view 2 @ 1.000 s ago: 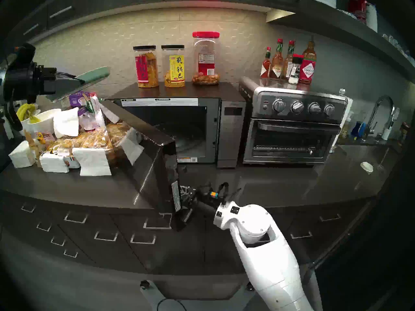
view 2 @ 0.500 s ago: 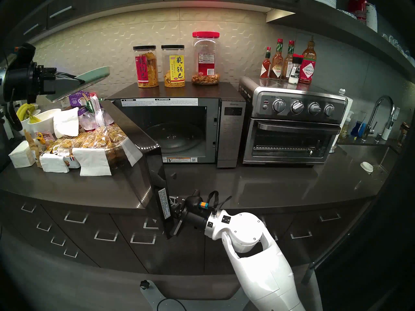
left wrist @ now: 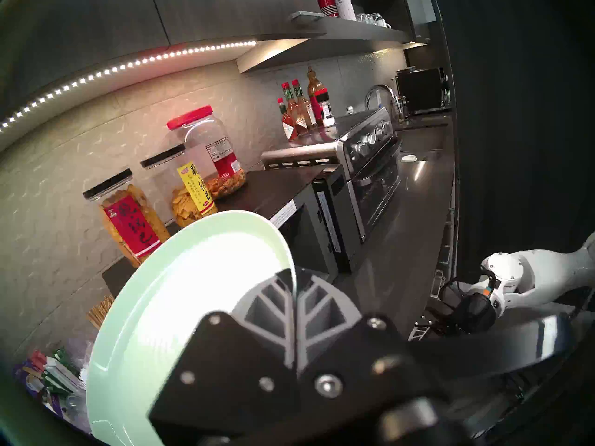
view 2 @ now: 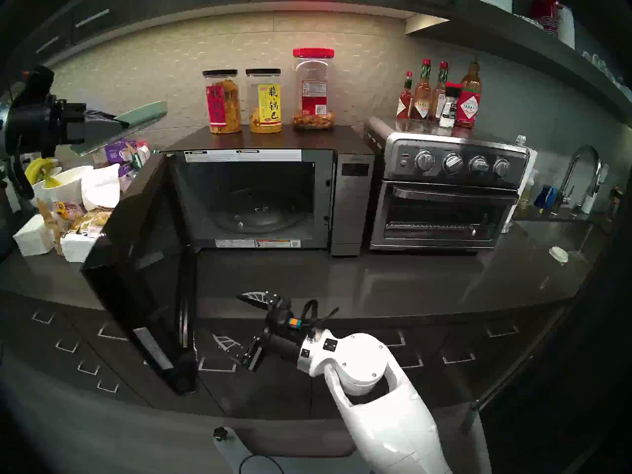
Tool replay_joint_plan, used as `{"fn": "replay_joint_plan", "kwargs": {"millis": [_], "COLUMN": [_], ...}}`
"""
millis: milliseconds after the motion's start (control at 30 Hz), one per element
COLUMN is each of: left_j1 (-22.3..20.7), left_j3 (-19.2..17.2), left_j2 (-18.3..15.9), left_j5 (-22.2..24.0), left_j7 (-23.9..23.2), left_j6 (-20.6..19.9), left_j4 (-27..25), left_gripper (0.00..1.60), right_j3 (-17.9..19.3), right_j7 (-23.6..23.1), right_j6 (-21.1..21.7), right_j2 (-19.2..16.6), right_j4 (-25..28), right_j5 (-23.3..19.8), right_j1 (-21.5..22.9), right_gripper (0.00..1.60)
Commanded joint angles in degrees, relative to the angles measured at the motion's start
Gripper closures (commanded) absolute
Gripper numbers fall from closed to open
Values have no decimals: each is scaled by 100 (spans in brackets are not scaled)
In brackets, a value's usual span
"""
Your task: Open the microwave, put the plate inside, and close the door
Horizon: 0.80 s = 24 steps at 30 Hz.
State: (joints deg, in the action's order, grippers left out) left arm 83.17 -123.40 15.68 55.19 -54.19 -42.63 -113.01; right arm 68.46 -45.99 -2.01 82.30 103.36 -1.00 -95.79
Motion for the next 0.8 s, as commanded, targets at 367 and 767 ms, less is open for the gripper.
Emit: {"fn": "replay_joint_plan", "kwargs": {"millis": [367,767], "left_j1": [-39,-39], "left_j3": [-77,-78], "left_j2": [1,2], "left_j5": [-10,-11], "left_j7": [-13,-13], "left_j6": [-6,-6], "left_j4": [-9,-10], "left_gripper": [160,160], "right_j3": [152,397], "right_j7": [161,135], "right_j6": [-102,-116], "right_j2": [87,54], "right_j4": [84,56], "right_j5": [-122,-256], "right_j1": [60,56], "right_gripper": [0,76]}}
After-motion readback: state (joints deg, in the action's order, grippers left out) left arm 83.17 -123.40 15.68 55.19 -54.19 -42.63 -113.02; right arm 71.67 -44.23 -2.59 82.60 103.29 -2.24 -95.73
